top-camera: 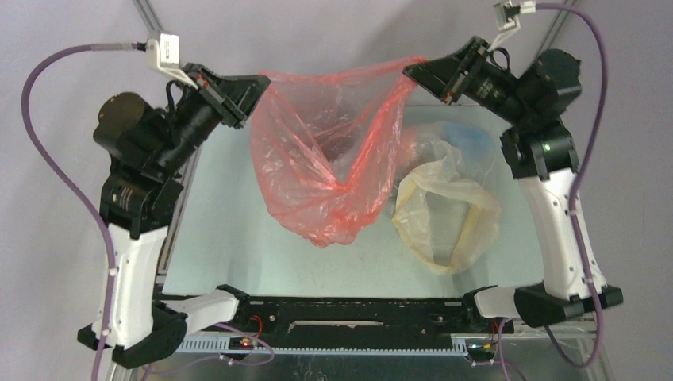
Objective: Put the trash bags into the trash bin
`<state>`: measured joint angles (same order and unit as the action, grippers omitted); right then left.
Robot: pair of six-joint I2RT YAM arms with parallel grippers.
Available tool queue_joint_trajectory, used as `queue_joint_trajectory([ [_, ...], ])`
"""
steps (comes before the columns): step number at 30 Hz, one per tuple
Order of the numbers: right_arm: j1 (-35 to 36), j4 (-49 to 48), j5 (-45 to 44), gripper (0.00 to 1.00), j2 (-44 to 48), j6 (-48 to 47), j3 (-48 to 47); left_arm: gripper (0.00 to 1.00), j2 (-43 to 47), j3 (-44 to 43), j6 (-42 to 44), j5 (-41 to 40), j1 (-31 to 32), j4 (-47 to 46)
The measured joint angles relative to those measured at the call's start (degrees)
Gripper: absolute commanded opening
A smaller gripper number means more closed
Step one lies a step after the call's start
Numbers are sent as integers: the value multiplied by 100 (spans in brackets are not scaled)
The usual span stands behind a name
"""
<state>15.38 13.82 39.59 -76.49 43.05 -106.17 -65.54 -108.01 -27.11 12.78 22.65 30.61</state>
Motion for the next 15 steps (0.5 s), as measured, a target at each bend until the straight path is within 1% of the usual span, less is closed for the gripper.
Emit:
queue_joint_trajectory([
  [5, -76, -199, 149, 0, -949, 258, -715, 0, -662, -531, -295, 656, -647, -59],
  [9, -125, -179, 251, 0, -1657, 411, -1534, 0, -1040, -575, -730, 1226, -1180, -341],
  [12, -157, -205, 280, 0, -2024, 525, -2070, 0, -1200, -581, -946, 1456, -1405, -553],
  [15, -195, -275, 299, 0, -2188, 654, -2323, 0, -1290, -623, -1067, 1554, -1491, -697],
])
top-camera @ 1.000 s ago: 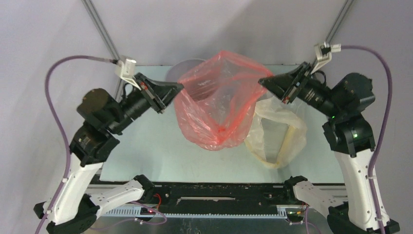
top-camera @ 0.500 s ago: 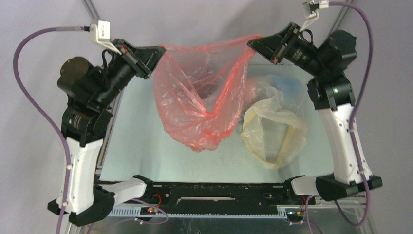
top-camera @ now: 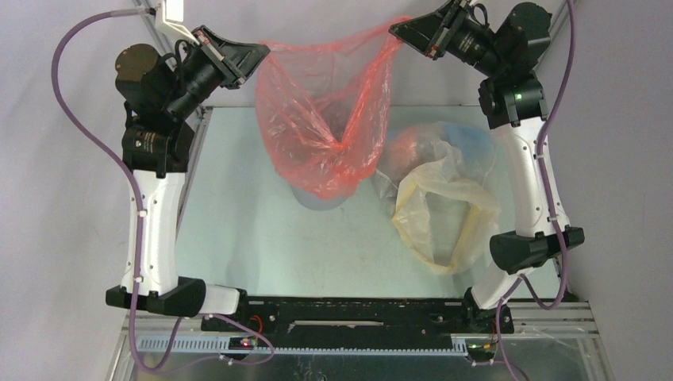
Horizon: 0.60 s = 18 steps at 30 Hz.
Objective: Put the trash bags into the trash bin
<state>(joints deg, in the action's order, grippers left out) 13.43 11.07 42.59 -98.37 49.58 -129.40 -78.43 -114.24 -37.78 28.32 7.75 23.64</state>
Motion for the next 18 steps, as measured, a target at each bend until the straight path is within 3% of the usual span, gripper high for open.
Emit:
queue_joint_trajectory([
  [11, 15, -35, 107, 0, -546, 227, -448, 0, -28, -81, -76, 37, -7, -350],
  [18, 162, -79, 227, 0, -426, 144, 448, 0, 299, 933, -50, 20, -7, -511],
])
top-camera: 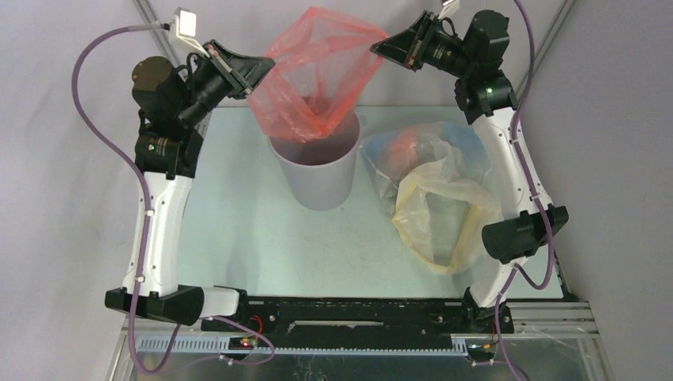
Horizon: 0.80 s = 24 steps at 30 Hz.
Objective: Put the trash bags into the trash bin
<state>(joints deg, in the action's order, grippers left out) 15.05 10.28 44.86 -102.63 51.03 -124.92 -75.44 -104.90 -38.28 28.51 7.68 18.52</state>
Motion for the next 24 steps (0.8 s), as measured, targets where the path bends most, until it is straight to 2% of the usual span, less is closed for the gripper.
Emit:
queue_joint_trajectory([
  [5, 4, 120, 0, 0, 2, -68, 199, 0, 109, 400, 72, -44, 0, 50],
  [16, -505, 247, 122, 0, 142, 20, 48, 0, 245, 404, 48, -22, 0, 87],
  [24, -398, 636, 511, 0, 146, 127, 50, 0, 533, 553, -243, 188, -2, 125],
])
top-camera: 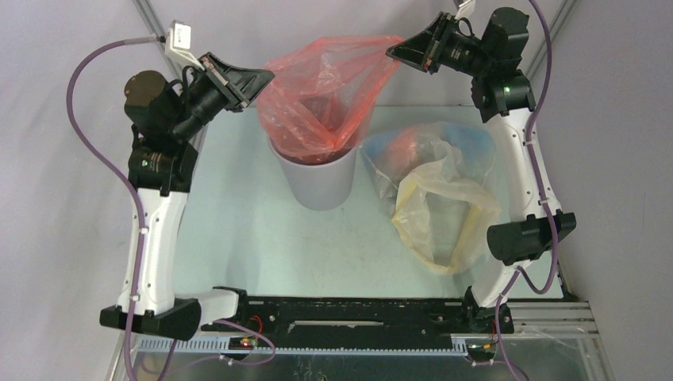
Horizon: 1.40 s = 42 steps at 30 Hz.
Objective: Put the trash bags into the trash bin
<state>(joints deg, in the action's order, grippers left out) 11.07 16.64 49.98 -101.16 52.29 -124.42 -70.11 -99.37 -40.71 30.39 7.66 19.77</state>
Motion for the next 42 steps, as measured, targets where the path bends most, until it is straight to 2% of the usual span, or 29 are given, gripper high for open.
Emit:
queue_joint_trajectory([
  [6, 238, 435, -44, 0, -2, -205, 0, 0, 538, 463, -111, 138, -7, -15],
  [11, 398, 765, -234, 0, -7, -525, 63, 0, 542, 883, -125, 164, -114, -107],
  [20, 621, 1650, -1191, 0, -361, -1495, 57, 0, -286, 1049, 330, -374, -267, 160],
  [27, 1419, 2476, -2087, 0, -1095, -2378, -481, 0, -953, 1233, 509, -564, -205, 203],
  [32, 1858, 2769, -2485, 0, -1436, -2798, -667, 0, -1292, 1215, 669, -750, 133, 243],
  [42, 1576, 2964, -2730, 0, -1440, -3032, -682, 0, -1853, 1141, 975, -1408, 535, 319],
])
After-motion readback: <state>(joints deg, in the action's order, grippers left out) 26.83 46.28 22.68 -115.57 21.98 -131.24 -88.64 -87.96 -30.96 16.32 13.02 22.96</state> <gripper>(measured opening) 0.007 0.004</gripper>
